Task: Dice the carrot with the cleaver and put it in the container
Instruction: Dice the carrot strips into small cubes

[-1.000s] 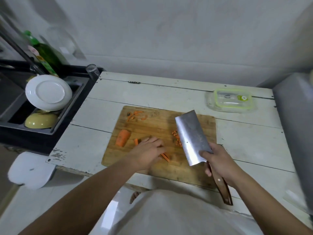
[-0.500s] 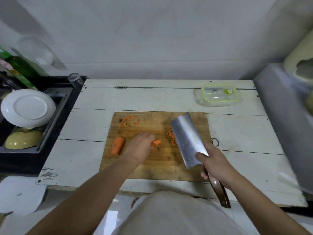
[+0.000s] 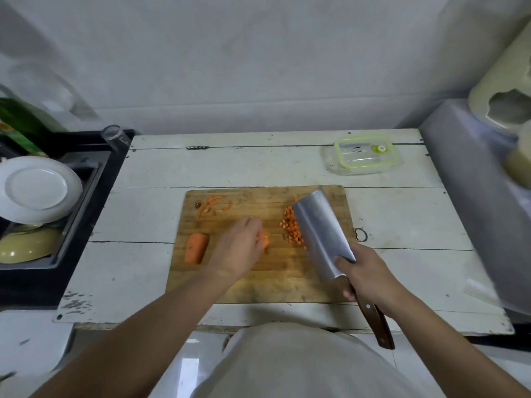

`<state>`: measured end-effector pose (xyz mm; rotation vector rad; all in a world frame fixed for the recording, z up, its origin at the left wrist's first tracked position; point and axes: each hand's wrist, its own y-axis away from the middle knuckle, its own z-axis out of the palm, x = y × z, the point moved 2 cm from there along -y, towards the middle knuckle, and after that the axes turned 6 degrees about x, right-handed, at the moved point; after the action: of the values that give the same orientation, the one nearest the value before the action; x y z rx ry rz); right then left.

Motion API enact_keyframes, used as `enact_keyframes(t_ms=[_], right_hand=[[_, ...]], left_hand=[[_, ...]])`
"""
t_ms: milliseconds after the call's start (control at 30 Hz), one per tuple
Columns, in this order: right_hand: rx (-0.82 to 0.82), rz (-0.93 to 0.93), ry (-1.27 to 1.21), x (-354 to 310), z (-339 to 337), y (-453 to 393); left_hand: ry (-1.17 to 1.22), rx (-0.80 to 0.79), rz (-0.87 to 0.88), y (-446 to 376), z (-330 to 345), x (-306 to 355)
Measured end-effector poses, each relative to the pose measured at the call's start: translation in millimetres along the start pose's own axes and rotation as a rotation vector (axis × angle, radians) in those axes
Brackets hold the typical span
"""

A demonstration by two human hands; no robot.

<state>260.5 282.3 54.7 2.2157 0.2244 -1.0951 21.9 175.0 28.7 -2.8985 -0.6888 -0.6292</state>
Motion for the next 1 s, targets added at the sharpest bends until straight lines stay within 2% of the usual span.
enact_keyframes(t_ms=[67,133,300,367,467,500,533,600,667,800,867,933,1000], right_hand=[[0.014,0.011,-0.014,2,-1,0],[0.017,0.013,-0.009,2,0,-1],[0.045,-0.041,0.16,11,1,0],[0.051,-0.057,0.247,12,5,4],[0.021,-0.09,0.303,12,14,10],[0.014,-0.104,0.323,12,16,11],[0.01,-0.114,0.342,13,17,12],[0.012,-0.114,0.362,15,16,13],[0.004,-0.113,0.375,16,15,14],[-0.008,-0.121,0.405,15,13,17],[-0.004,-0.128,0.439,16,13,19],[-0.005,-0.158,0.518,16,15,20],[-0.009,-0.201,0.628,16,19,23]], left_hand=[[-0.045,-0.083,0.055,21,19,17],[-0.038,-0.132,-0.014,39,38,27],[0.093,-0.172,-0.425,43,51,24],[0.253,-0.243,-0.572,38,53,24],[0.668,-0.245,-0.785,30,55,37],[0.669,-0.206,-0.767,27,52,38],[0.559,-0.148,-0.666,23,48,35],[0.099,-0.021,-0.326,16,39,20],[-0.136,-0.012,-0.126,10,36,7],[-0.164,-0.05,-0.235,-7,28,-9],[-0.196,0.004,-0.304,-8,22,-16],[-0.216,0.051,-0.299,1,18,-7],[-0.032,-0.064,-0.368,16,27,16]])
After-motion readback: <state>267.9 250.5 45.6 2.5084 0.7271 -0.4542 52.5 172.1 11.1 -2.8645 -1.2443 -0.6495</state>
